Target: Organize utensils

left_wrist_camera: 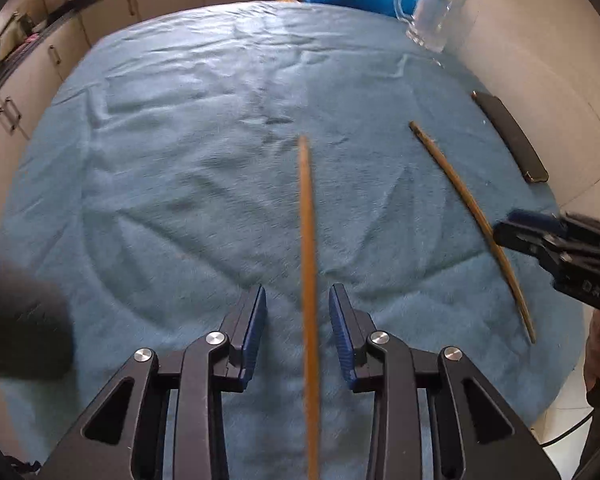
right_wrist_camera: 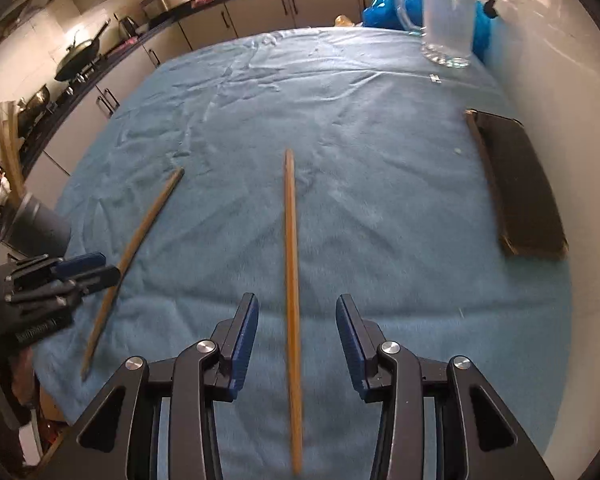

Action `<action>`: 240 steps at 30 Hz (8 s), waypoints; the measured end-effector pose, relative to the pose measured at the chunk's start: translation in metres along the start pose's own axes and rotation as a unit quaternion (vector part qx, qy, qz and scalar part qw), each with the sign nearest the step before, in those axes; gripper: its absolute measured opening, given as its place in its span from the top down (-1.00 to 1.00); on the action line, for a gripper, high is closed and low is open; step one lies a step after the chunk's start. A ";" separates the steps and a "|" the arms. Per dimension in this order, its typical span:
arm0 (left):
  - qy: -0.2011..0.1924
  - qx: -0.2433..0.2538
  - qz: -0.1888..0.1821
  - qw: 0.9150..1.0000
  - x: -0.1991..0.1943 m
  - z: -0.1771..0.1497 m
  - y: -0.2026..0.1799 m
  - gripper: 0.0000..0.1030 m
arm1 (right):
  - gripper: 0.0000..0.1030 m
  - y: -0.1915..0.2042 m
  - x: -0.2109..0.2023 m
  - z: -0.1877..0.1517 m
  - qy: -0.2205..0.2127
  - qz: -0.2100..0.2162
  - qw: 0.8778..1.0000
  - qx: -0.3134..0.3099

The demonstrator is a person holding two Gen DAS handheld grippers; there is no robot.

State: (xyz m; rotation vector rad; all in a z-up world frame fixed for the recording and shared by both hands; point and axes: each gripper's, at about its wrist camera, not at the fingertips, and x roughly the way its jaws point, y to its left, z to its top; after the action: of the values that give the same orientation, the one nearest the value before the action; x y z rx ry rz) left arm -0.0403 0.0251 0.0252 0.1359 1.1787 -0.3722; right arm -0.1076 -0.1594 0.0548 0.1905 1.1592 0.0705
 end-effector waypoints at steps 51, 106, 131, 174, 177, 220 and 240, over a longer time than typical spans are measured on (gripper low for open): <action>-0.233 -0.052 0.021 0.971 -0.134 -0.059 0.009 0.87 | 0.85 0.058 -0.069 -0.020 -0.142 0.031 0.989 0.005; -0.438 -0.233 0.034 0.867 -0.263 -0.066 0.196 0.87 | 0.84 0.255 -0.121 0.062 -0.311 0.233 0.921 -0.031; -0.449 -0.201 0.068 0.868 -0.193 -0.017 0.215 0.87 | 0.84 0.302 -0.063 0.073 -0.398 0.159 0.902 -0.047; -0.369 -0.250 0.168 0.879 -0.228 -0.122 0.166 -0.12 | -0.02 0.242 -0.103 -0.002 -0.379 0.106 0.919 -0.030; -0.359 -0.248 0.180 0.881 -0.225 -0.130 0.158 -0.20 | -0.06 0.235 -0.102 -0.012 -0.372 0.099 0.923 -0.028; -0.369 -0.196 0.292 0.861 -0.239 -0.170 0.093 -0.98 | -0.34 0.220 -0.101 -0.074 -0.341 0.042 0.938 -0.037; -0.350 -0.190 0.252 0.882 -0.227 -0.168 0.090 -0.98 | -0.46 0.221 -0.095 -0.079 -0.348 -0.005 0.936 -0.050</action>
State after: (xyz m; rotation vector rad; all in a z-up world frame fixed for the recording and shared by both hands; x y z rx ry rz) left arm -0.2299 0.2069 0.1619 -0.0406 0.4448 0.2704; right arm -0.2082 0.0520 0.1514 0.1037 0.4473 0.0455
